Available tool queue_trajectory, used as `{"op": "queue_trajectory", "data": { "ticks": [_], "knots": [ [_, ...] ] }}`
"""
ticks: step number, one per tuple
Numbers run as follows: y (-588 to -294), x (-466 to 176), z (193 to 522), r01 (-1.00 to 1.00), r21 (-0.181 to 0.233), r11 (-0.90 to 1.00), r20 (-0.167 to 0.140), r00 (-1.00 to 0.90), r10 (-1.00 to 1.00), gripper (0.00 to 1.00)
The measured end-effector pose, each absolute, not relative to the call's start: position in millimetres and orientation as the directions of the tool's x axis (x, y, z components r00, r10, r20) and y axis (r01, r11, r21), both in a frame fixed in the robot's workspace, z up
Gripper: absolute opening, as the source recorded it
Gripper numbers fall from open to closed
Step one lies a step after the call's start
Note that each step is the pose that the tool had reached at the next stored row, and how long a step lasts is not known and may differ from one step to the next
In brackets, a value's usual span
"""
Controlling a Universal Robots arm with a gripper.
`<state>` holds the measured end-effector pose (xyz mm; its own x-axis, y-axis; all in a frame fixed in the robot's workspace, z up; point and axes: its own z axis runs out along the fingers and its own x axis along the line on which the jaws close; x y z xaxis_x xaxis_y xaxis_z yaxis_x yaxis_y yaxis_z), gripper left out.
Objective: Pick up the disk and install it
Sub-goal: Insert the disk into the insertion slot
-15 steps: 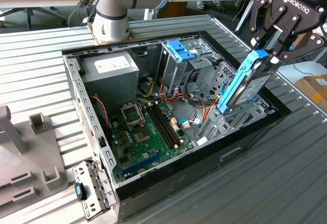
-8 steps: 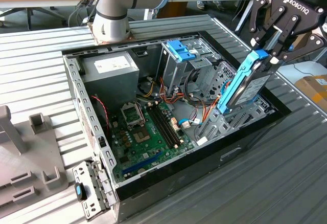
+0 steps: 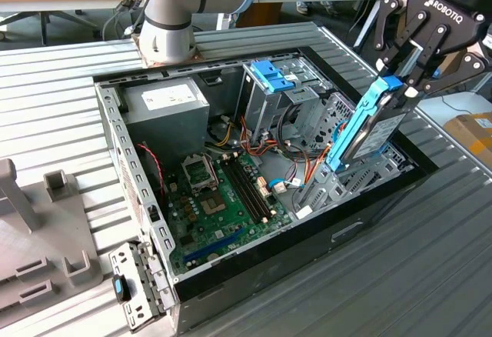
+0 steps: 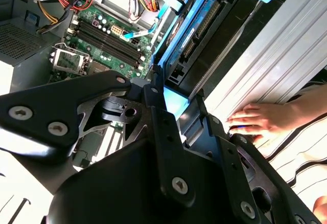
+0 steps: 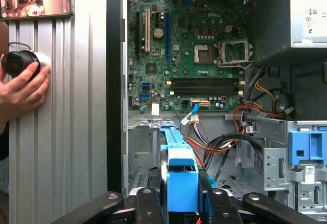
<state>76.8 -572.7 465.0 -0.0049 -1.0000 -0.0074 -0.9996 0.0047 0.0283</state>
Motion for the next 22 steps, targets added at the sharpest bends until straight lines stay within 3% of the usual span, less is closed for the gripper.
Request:
{"op": "queue_trajectory", "data": {
  "ticks": [22],
  "knots": [
    [-572.6, 76.8, 449.0, -1.000, 0.028, 0.005, -0.007, -0.005, -1.000, 0.36]
  ]
}}
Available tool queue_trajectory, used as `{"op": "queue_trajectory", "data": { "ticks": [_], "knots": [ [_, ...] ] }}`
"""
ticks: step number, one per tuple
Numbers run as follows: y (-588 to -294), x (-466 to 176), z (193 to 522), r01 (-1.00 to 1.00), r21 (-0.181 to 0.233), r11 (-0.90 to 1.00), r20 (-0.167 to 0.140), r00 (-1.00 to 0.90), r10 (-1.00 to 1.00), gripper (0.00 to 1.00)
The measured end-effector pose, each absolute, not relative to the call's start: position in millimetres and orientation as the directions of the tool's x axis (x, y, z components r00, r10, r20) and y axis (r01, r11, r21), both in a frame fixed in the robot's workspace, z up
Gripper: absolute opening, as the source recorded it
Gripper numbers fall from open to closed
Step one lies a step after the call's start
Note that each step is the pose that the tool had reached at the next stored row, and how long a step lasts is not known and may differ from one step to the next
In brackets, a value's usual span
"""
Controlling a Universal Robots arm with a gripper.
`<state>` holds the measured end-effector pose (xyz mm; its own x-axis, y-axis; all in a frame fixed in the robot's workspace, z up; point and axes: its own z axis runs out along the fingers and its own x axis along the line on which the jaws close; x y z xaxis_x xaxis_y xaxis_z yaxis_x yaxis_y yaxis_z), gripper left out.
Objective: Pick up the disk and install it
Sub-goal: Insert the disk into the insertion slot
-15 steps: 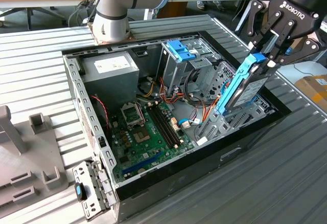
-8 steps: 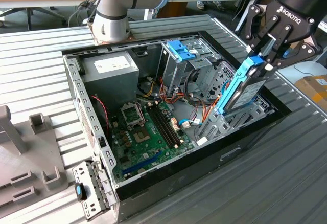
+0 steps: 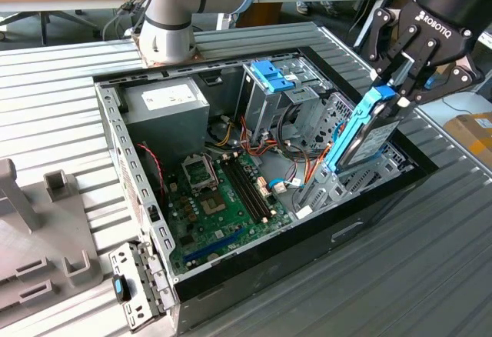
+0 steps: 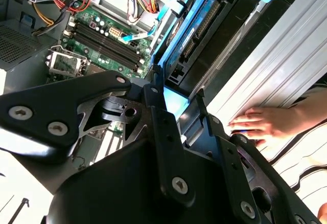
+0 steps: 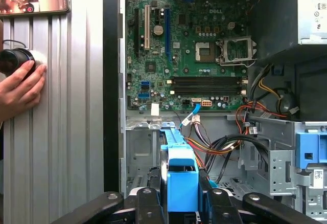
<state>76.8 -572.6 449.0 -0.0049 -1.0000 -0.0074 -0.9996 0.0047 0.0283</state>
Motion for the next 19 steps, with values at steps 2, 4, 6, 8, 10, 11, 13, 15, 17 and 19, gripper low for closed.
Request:
{"op": "queue_trajectory", "data": {
  "ticks": [2, 4, 6, 8, 10, 11, 13, 15, 17, 19],
  "knots": [
    [-572.6, 76.8, 447.8, -1.000, 0.028, 0.005, -0.007, -0.005, -1.000, 0.36],
    [-572.6, 76.8, 445.5, -1.000, 0.028, 0.005, -0.007, -0.005, -1.000, 0.36],
    [-572.6, 76.8, 444.4, -1.000, 0.028, 0.005, -0.007, -0.005, -1.000, 0.36],
    [-572.6, 76.8, 444.0, -1.000, 0.028, 0.005, -0.007, -0.005, -1.000, 0.36],
    [-572.6, 76.8, 440.3, -1.000, 0.028, 0.005, -0.008, -0.005, -1.000, 0.36],
    [-572.6, 76.8, 438.7, -1.000, 0.028, 0.005, -0.007, -0.005, -1.000, 0.36],
    [-572.6, 76.8, 434.6, -1.000, 0.028, 0.005, -0.007, -0.005, -1.000, 0.36],
    [-572.6, 76.8, 427.6, -1.000, 0.028, 0.005, -0.007, -0.005, -1.000, 0.36],
    [-572.6, 76.8, 427.6, -1.000, 0.028, 0.005, -0.007, -0.005, -1.000, 0.36],
    [-572.6, 76.8, 427.5, -1.000, 0.028, 0.005, -0.007, -0.005, -1.000, 0.36]
  ]
}}
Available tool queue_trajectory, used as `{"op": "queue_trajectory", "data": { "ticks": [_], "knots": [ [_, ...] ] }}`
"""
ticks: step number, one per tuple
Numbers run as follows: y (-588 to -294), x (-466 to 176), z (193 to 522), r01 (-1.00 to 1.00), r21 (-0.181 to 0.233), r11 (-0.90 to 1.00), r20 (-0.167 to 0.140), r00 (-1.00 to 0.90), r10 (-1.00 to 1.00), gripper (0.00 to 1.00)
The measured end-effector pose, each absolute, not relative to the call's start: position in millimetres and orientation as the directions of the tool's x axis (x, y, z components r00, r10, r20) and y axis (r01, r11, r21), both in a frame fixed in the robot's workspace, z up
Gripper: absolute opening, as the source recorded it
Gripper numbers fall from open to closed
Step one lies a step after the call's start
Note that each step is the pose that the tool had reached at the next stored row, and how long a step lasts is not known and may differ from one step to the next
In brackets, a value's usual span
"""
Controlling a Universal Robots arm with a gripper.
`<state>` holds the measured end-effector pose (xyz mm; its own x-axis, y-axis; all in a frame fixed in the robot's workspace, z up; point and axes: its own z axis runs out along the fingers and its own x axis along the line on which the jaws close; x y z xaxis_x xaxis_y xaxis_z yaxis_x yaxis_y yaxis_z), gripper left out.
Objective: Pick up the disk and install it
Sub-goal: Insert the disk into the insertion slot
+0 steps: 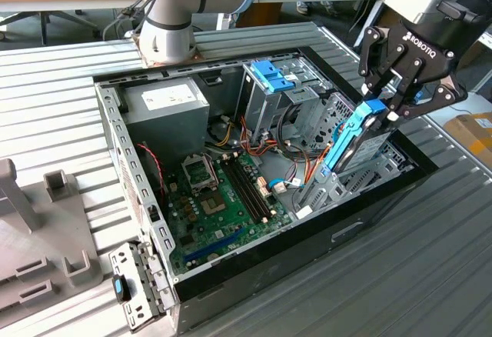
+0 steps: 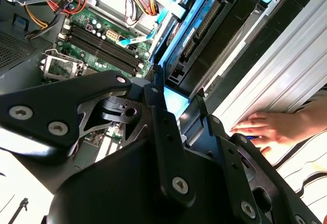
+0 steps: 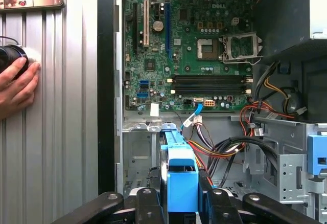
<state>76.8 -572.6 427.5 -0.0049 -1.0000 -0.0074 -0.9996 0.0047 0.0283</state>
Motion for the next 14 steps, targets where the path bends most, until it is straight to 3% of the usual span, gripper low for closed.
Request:
{"op": "queue_trajectory", "data": {
  "ticks": [12, 14],
  "knots": [
    [-572.6, 76.8, 407.9, -1.000, 0.028, 0.005, -0.007, -0.005, -1.000, 0.36],
    [-572.6, 76.8, 407.8, -1.000, 0.028, 0.005, -0.007, -0.005, -1.000, 0.43]
  ]
}}
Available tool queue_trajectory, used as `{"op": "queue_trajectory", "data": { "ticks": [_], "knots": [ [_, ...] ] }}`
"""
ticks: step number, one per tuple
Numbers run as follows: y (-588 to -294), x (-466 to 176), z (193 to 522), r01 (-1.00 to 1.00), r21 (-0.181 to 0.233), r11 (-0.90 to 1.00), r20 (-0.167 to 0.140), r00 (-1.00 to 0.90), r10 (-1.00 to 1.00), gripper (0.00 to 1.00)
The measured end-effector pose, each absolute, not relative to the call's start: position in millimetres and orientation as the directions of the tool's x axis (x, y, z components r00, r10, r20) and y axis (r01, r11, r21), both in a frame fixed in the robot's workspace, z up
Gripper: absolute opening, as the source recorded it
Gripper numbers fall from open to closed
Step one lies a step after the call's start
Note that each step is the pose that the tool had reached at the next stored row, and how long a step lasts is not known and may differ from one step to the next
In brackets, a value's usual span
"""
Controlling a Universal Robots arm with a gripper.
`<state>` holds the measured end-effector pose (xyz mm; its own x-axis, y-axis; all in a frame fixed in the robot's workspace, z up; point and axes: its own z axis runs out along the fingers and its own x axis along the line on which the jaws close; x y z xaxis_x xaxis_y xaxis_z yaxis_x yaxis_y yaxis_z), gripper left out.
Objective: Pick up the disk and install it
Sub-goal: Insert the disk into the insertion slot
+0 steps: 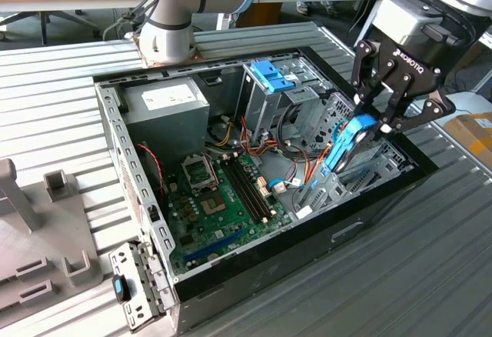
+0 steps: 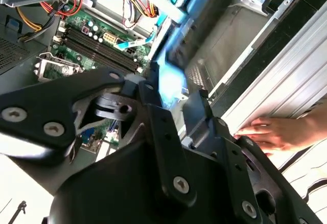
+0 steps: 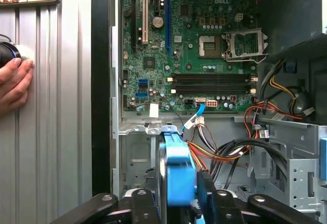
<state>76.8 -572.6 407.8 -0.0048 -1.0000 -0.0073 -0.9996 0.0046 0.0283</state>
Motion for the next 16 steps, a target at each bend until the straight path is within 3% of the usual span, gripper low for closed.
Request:
{"op": "queue_trajectory", "data": {
  "ticks": [1, 11, 16],
  "knots": [
    [-572.6, 76.8, 407.7, -1.000, 0.028, 0.005, -0.007, -0.005, -1.000, 0.50],
    [-572.6, 76.8, 407.3, -1.000, 0.028, 0.005, -0.007, -0.005, -1.000, 0.50],
    [-572.6, 76.9, 407.2, -1.000, 0.025, 0.001, -0.029, -0.002, -1.000, 0.50]
  ]
}}
